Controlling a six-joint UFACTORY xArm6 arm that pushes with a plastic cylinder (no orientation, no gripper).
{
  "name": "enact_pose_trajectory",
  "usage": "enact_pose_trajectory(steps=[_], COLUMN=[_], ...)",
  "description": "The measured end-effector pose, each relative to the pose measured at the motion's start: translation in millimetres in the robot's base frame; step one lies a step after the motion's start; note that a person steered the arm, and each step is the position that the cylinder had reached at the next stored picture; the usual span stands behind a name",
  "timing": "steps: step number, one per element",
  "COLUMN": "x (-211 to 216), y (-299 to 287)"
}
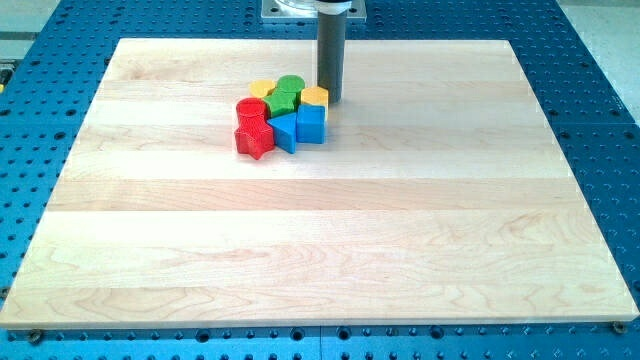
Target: Slide the green circle into the green star
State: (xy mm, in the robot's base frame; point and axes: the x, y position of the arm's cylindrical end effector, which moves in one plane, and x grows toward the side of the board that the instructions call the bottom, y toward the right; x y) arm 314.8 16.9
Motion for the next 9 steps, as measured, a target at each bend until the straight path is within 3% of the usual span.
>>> enact_pose_trajectory(steps=[3, 4, 6, 9], x=[0.4, -28.2, 14.4, 82.7], y=[-9.2, -24.2, -56.1, -16.8])
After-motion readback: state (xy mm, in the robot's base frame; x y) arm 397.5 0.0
